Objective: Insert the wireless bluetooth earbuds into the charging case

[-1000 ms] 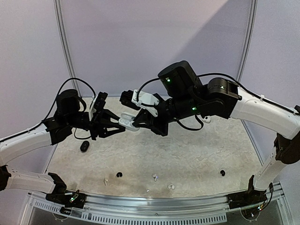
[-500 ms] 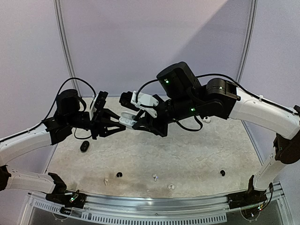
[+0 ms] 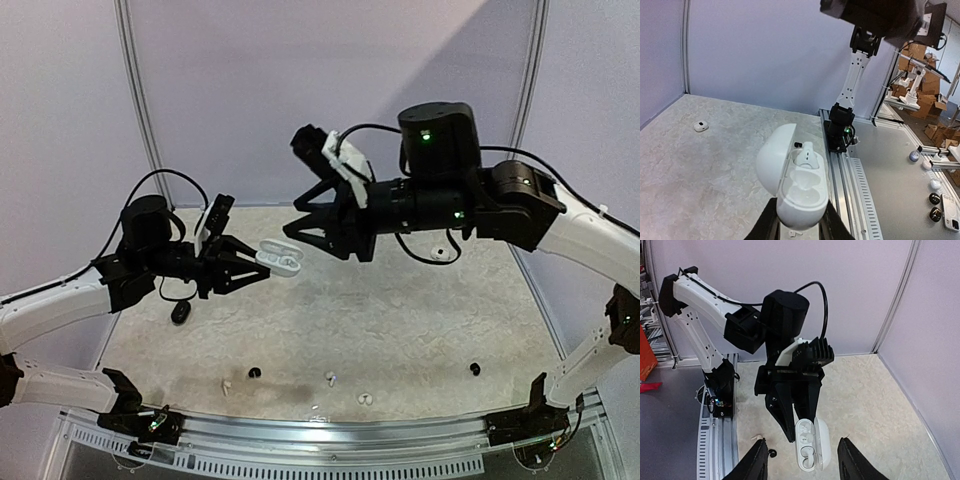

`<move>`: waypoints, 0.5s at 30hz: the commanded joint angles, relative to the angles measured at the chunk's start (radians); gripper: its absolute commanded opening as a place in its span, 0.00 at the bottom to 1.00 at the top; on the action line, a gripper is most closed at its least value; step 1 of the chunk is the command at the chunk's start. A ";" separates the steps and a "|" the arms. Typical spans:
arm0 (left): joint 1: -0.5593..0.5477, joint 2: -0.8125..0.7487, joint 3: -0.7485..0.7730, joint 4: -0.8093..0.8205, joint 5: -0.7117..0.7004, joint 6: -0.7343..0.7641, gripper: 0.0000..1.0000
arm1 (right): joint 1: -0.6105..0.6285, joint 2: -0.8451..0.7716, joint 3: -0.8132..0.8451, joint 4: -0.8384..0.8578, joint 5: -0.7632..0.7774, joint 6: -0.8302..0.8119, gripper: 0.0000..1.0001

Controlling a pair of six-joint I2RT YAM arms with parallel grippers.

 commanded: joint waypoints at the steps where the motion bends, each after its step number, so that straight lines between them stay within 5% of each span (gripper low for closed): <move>1: -0.015 -0.017 -0.026 0.035 -0.047 -0.068 0.00 | -0.013 -0.082 -0.074 0.061 0.017 0.153 0.51; 7: 0.000 -0.031 -0.042 0.041 -0.084 -0.103 0.00 | -0.045 -0.144 -0.253 -0.113 0.149 0.371 0.57; 15: 0.015 -0.059 -0.054 0.019 -0.088 -0.095 0.00 | -0.074 -0.141 -0.622 -0.094 0.112 0.567 0.32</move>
